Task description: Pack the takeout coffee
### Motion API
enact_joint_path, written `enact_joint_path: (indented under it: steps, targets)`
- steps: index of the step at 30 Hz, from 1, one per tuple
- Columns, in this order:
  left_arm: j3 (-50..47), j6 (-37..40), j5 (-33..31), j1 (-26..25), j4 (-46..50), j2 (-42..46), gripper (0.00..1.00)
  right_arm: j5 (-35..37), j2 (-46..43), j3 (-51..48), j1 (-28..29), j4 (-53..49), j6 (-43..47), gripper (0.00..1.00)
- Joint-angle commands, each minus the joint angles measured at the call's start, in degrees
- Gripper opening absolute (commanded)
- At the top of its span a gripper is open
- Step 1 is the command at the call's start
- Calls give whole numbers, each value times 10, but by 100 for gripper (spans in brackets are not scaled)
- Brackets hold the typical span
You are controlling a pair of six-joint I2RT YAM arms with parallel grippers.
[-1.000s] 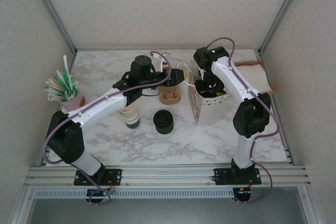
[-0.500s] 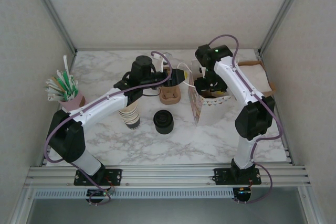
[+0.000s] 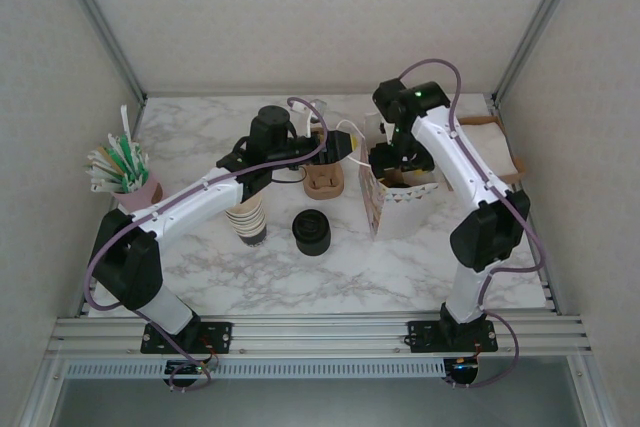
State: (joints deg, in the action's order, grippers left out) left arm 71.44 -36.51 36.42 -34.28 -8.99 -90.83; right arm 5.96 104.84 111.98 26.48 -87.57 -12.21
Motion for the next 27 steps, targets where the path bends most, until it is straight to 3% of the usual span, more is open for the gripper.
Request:
enact_joint_path:
  steps: [1,27]
  targets:
    - [11,-8,7,2,-21,-5,66,6,-26,22,6,-27,-4,83]
    - [17,-7,0,2,-13,-3,66,18,-91,78,36,-65,-15,83]
